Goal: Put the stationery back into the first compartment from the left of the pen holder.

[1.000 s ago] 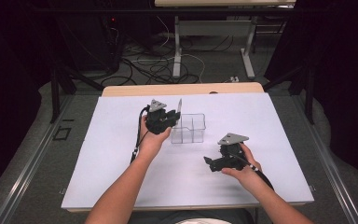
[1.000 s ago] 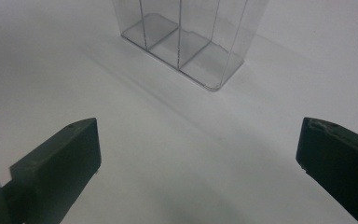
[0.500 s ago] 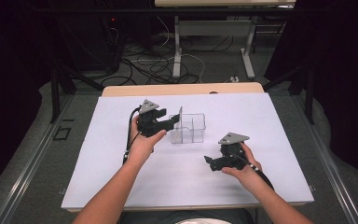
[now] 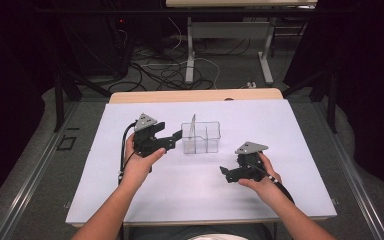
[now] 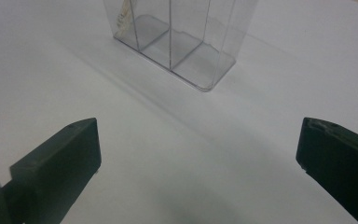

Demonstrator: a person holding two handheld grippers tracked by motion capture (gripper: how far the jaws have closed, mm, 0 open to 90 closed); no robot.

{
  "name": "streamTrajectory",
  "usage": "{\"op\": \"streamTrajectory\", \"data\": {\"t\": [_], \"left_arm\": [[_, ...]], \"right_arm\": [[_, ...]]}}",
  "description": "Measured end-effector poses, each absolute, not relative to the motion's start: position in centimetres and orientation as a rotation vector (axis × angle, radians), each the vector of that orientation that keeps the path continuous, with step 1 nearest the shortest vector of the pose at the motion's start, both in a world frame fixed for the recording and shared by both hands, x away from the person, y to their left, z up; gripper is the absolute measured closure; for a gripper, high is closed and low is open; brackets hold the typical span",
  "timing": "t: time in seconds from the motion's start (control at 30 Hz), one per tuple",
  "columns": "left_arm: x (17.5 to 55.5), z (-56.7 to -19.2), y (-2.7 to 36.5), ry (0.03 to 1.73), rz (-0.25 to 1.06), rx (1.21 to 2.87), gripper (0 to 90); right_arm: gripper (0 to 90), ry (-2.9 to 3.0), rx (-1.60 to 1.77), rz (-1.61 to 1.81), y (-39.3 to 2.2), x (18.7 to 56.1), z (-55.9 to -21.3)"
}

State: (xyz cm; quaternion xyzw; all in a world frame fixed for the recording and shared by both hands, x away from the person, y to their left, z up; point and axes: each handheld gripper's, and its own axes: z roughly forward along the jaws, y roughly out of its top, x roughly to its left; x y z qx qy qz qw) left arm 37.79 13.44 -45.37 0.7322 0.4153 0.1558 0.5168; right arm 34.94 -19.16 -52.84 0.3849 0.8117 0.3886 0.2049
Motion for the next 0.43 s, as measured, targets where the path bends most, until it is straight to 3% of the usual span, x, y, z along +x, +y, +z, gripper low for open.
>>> {"op": "streamTrajectory", "data": {"t": [0.17,0.27,0.43], "left_arm": [[37.2,-46.2,15.0,1.034,0.388,1.766,14.1],[36.9,-46.7,15.9,1.061,0.379,1.76,1.6],[36.3,-47.5,17.3,1.087,0.397,1.75,0.0]], "right_arm": [[0.0,2.263,1.079,1.081,-19.2,35.0,-52.8],[0.0,2.262,1.078,1.076,-19.3,35.1,-52.8],[0.0,2.253,1.089,1.071,-19.6,35.2,-52.7]]}}
